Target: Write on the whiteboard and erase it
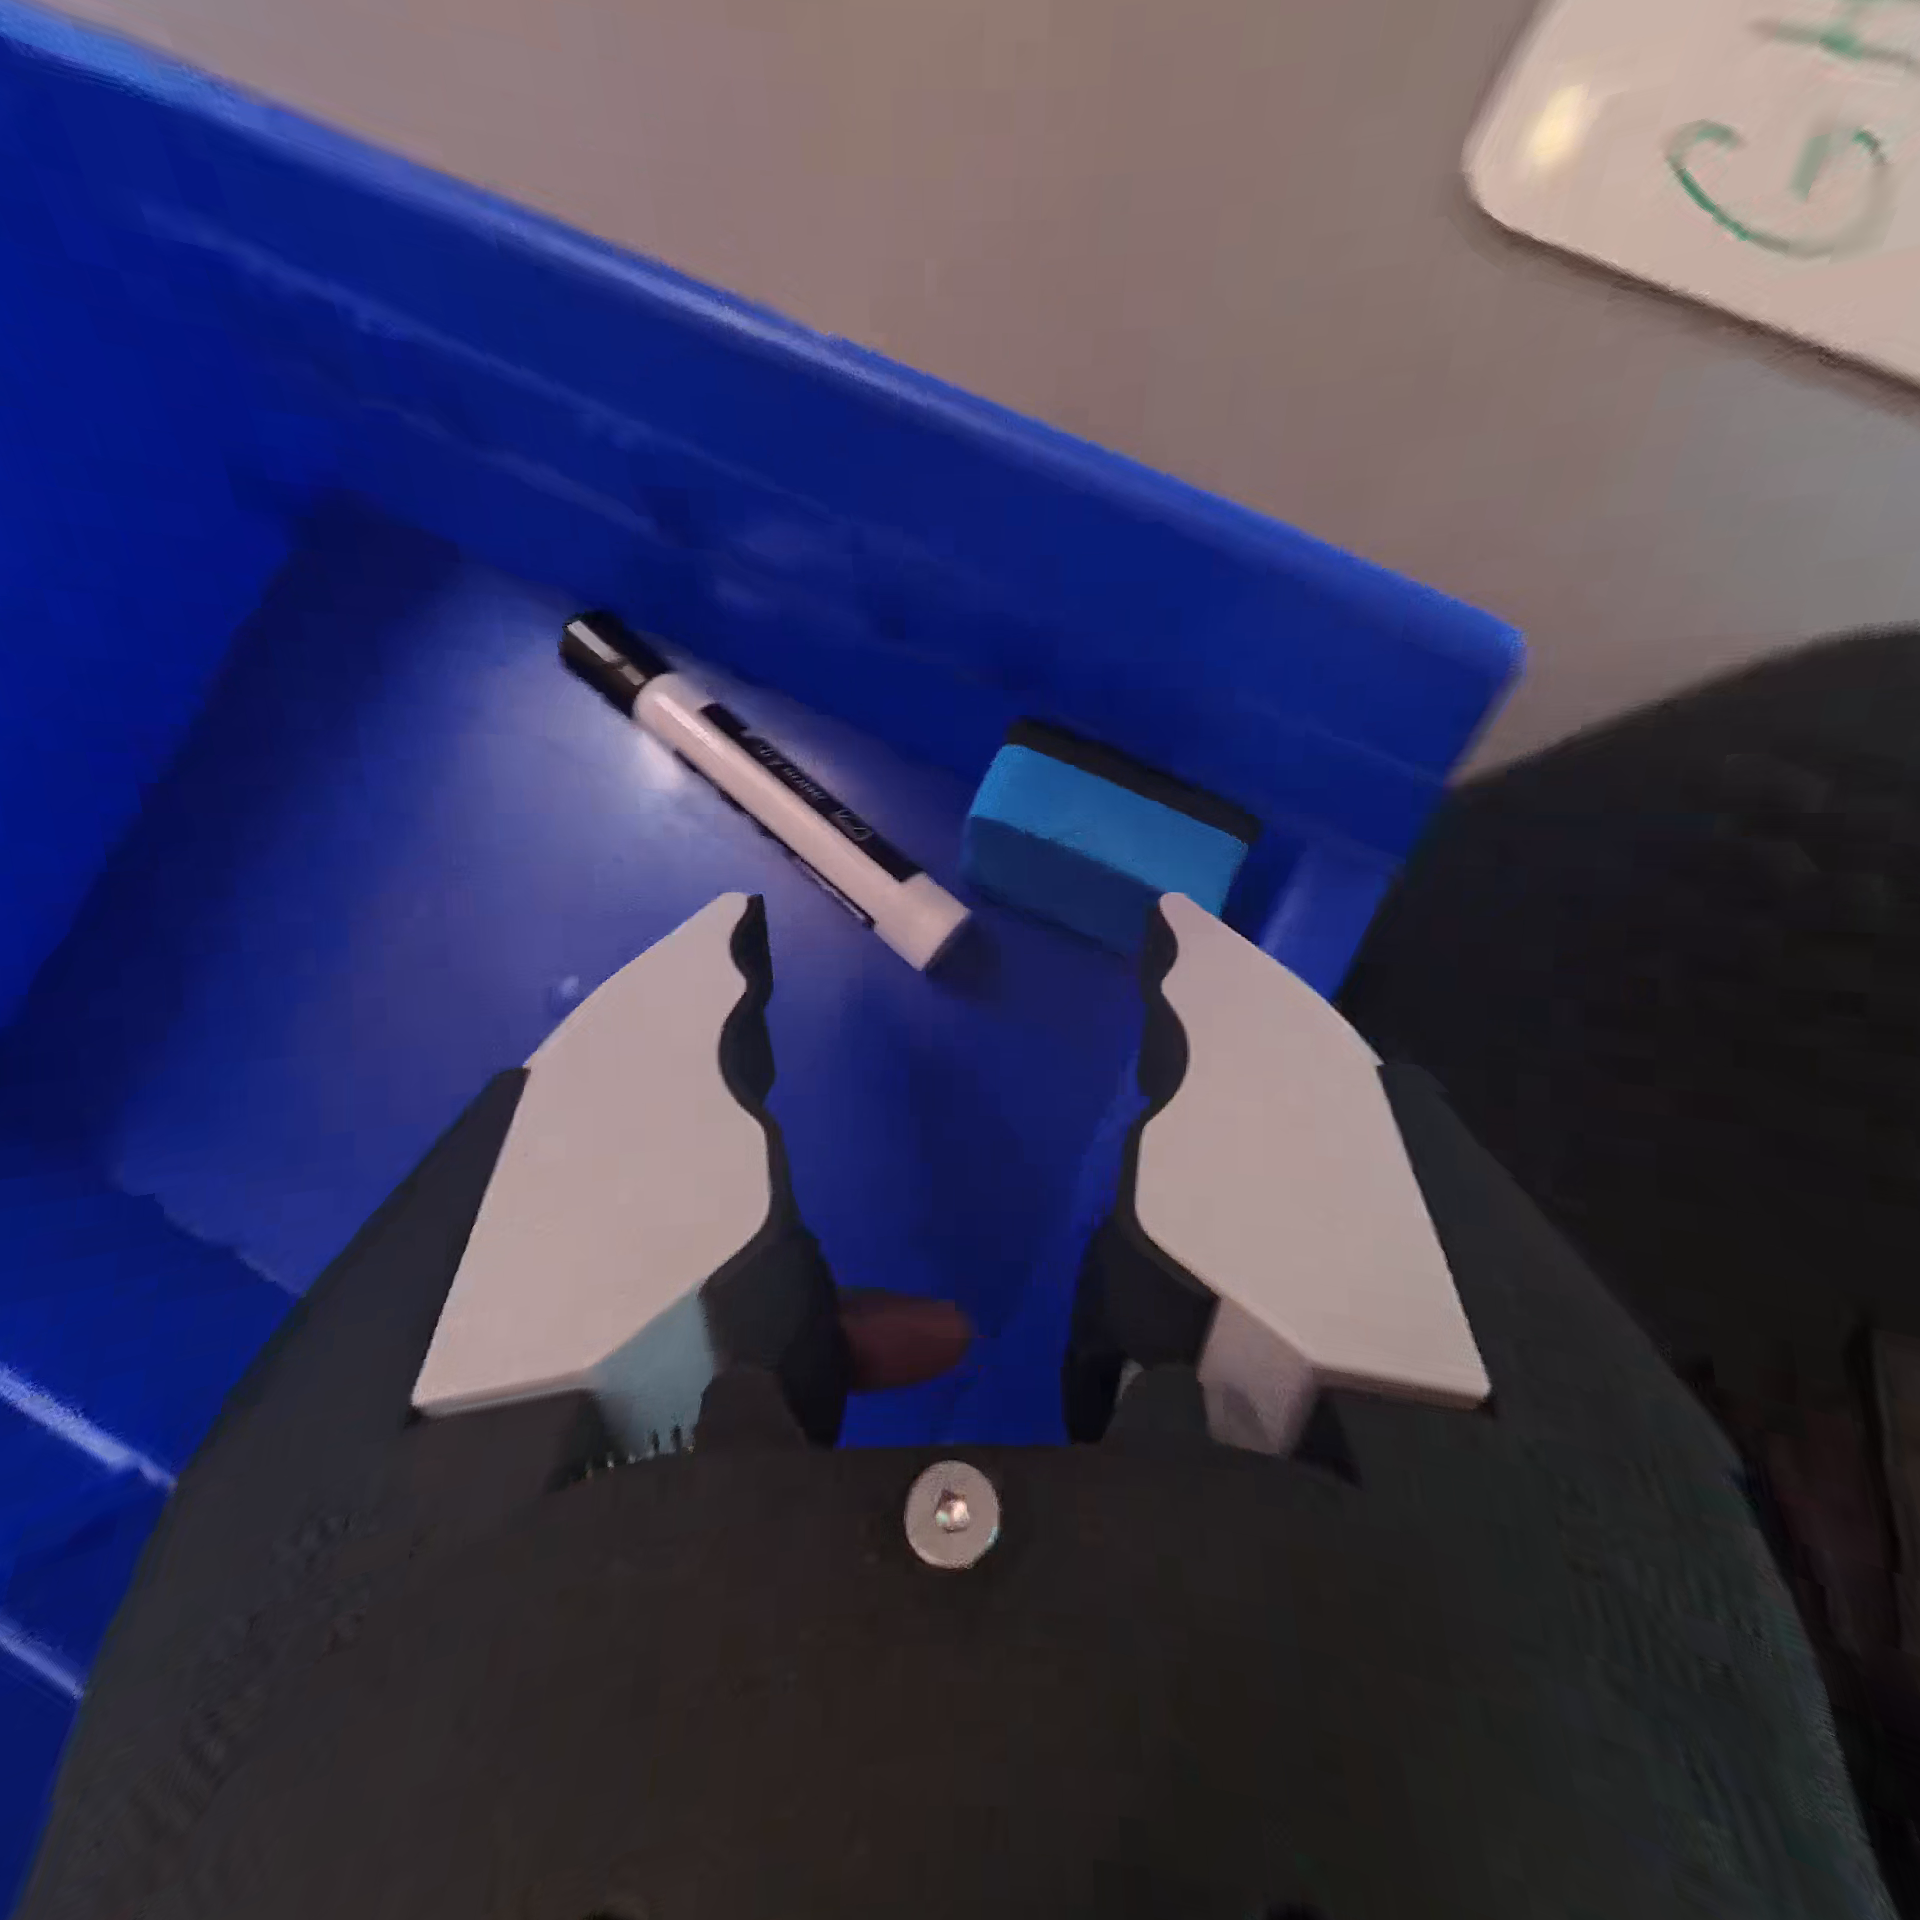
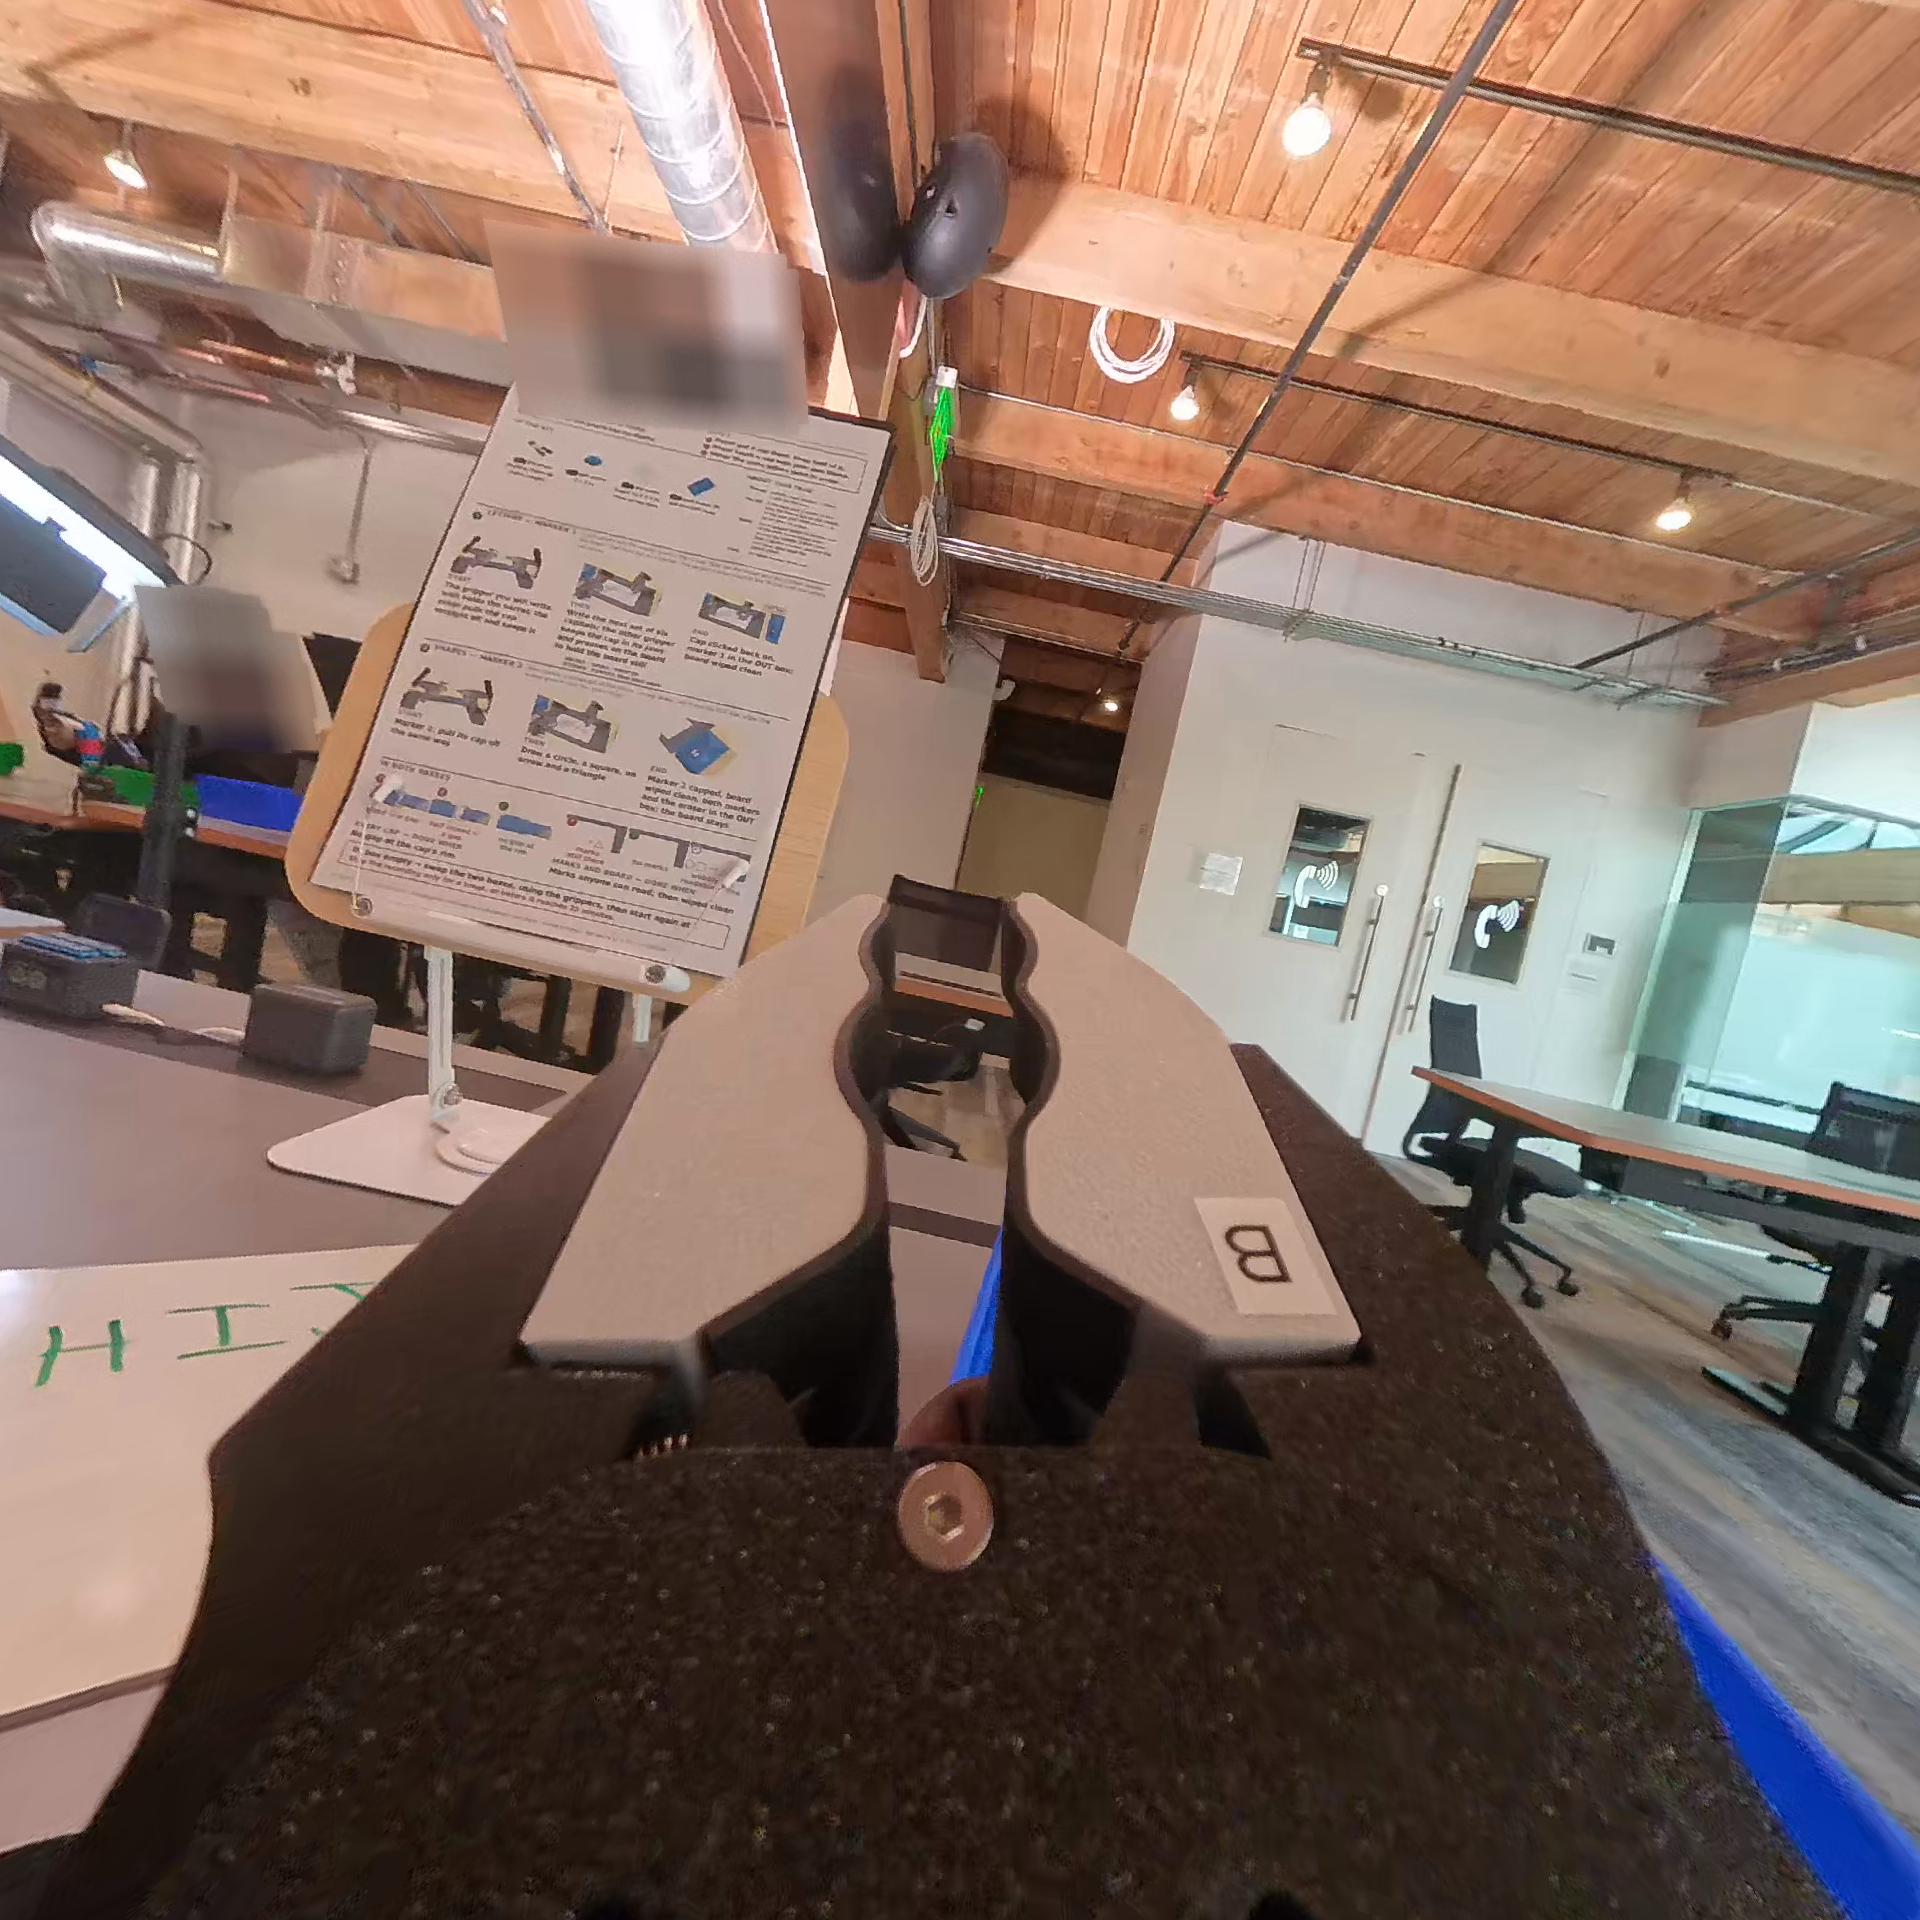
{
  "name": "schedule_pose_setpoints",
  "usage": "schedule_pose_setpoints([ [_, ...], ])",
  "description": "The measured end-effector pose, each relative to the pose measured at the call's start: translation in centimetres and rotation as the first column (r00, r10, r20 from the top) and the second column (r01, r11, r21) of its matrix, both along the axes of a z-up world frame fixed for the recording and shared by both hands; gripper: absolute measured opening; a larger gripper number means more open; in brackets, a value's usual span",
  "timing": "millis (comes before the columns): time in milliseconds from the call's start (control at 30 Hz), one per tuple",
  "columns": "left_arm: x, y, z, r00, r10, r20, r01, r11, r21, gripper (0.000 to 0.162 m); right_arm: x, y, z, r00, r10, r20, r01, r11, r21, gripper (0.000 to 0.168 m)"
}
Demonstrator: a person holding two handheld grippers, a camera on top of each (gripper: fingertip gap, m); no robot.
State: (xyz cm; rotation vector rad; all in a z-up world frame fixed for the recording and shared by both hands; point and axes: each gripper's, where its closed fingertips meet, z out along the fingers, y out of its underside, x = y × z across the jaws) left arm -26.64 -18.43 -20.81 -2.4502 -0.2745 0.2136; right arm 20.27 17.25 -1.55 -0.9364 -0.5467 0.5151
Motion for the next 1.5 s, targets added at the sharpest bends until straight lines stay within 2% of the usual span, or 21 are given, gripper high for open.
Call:
schedule_pose_setpoints([
  [33, 0.5, -0.1, 0.0, 0.996, -0.084, -0.036, 0.083, 0.996, -0.021, 0.075, 0.0, 0.0, 0.0, 1.000, 0.012, -0.011, -0.012, 1.000, -0.010, 0.018],
  [100, 0.3, 0.4, 0.2, 0.966, -0.217, -0.140, 0.209, 0.976, -0.066, 0.076, -0.2, 0.1, -0.2, 0.999, 0.031, -0.016, -0.032, 0.999, -0.028, 0.017],
  [167, 0.9, 1.1, 0.1, 0.945, -0.304, -0.122, 0.297, 0.952, -0.069, 0.071, -0.5, 0.1, -0.4, 1.000, 0.029, -0.011, -0.029, 0.999, -0.028, 0.017],
  [400, 1.5, 2.3, -0.5, 0.931, -0.350, 0.099, 0.344, 0.936, 0.079, 0.064, -1.2, 0.1, -0.8, 0.999, 0.017, 0.033, -0.016, 1.000, -0.022, 0.015],
  [533, 2.2, 3.4, 1.9, 0.923, -0.360, 0.137, 0.311, 0.907, 0.285, 0.063, -1.4, 0.1, -0.7, 0.999, 0.027, 0.027, -0.026, 0.999, -0.021, 0.013],
  [567, 2.1, 3.6, 1.9, 0.927, -0.346, 0.142, 0.296, 0.911, 0.288, 0.063, -1.5, 0.1, -0.7, 0.999, 0.027, 0.029, -0.027, 0.999, -0.020, 0.013],
  [700, 1.5, 2.5, -0.7, 0.939, -0.304, 0.160, 0.291, 0.951, 0.100, 0.061, -2.0, 0.1, -0.9, 0.998, 0.030, 0.046, -0.029, 0.999, -0.017, 0.013],
  [800, 1.0, 1.8, 0.7, 0.947, -0.302, 0.109, 0.292, 0.951, 0.102, 0.062, -2.0, 0.0, -0.7, 0.998, 0.023, 0.059, -0.022, 1.000, -0.007, 0.012],
  [867, 0.5, 0.4, 1.4, 0.947, -0.312, 0.080, 0.310, 0.950, 0.036, 0.062, -2.0, -0.1, -0.6, 0.998, 0.027, 0.058, -0.027, 1.000, -0.005, 0.012],
  [933, 0.3, -1.0, 1.1, 0.937, -0.336, 0.094, 0.343, 0.937, -0.070, 0.065, -2.0, -0.1, -0.5, 0.998, 0.033, 0.051, -0.033, 0.999, -0.005, 0.011],
  [1067, 1.1, -2.0, 1.2, 0.919, -0.359, 0.160, 0.383, 0.911, -0.155, 0.067, -2.2, -0.1, -0.9, 0.998, 0.041, 0.048, -0.040, 0.999, -0.013, 0.010],
  [1200, 1.4, -3.3, -0.2, 0.912, -0.366, 0.183, 0.406, 0.870, -0.280, 0.052, -2.6, -0.2, -1.0, 0.997, 0.041, 0.059, -0.041, 0.999, -0.007, 0.010],
  [1233, 1.3, -3.4, -0.6, 0.915, -0.353, 0.195, 0.397, 0.872, -0.285, 0.042, -2.6, -0.2, -1.0, 0.997, 0.040, 0.060, -0.039, 0.999, -0.006, 0.010],
  [1267, 1.5, -3.5, -0.9, 0.912, -0.341, 0.226, 0.397, 0.874, -0.281, 0.025, -2.5, -0.2, -1.0, 0.998, 0.038, 0.058, -0.038, 0.999, -0.006, 0.010],
  [1333, 1.4, -3.2, -0.9, 0.921, -0.298, 0.250, 0.357, 0.903, -0.238, 0.022, -2.3, -0.3, -0.9, 0.998, 0.041, 0.053, -0.040, 0.999, -0.007, 0.010],
  [1400, 0.1, -2.9, 0.5, 0.961, -0.225, 0.161, 0.250, 0.955, -0.157, 0.022, -2.8, -0.7, -1.0, 0.995, 0.061, 0.076, -0.061, 0.998, -0.007, 0.010],
  [1433, -0.8, -2.1, 2.4, 0.983, -0.161, 0.088, 0.164, 0.986, -0.027, 0.022, -3.8, -1.3, -1.2, 0.990, 0.096, 0.102, -0.096, 0.995, -0.009, 0.010],
  [1467, -1.7, -1.4, 5.1, 0.997, -0.074, 0.037, 0.068, 0.985, 0.159, 0.022, -5.0, -2.1, -1.5, 0.980, 0.152, 0.130, -0.152, 0.988, -0.011, 0.010],
  [1500, -2.1, -0.8, 8.5, 1.000, 0.004, 0.025, -0.013, 0.926, 0.378, 0.021, -6.4, -3.1, -1.8, 0.963, 0.222, 0.152, -0.222, 0.975, -0.015, 0.013],
])
